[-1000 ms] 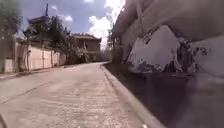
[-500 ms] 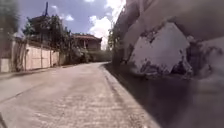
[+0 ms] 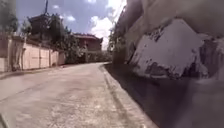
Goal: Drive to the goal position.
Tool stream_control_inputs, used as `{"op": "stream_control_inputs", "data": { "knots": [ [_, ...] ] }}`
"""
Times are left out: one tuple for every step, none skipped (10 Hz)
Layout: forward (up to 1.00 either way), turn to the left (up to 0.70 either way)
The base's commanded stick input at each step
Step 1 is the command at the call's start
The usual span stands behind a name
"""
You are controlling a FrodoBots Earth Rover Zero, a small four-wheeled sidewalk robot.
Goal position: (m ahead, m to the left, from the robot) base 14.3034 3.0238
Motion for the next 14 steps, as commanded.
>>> {"op": "stream_control_inputs", "data": {
  "knots": [
    [0.85,0.26],
    [0.85,0.14],
    [0.85,0.06],
    [0.85,0.02],
    [0.85,-0.07],
    [0.85,-0.2],
    [0.85,-0.26],
    [0.85,-0.16],
    [0.85,0.0],
    [0.85,0.0],
    [0.85,0.0],
    [0.85,0.0],
    [0.85,0.0],
    [0.85,0.0]
  ]
}}
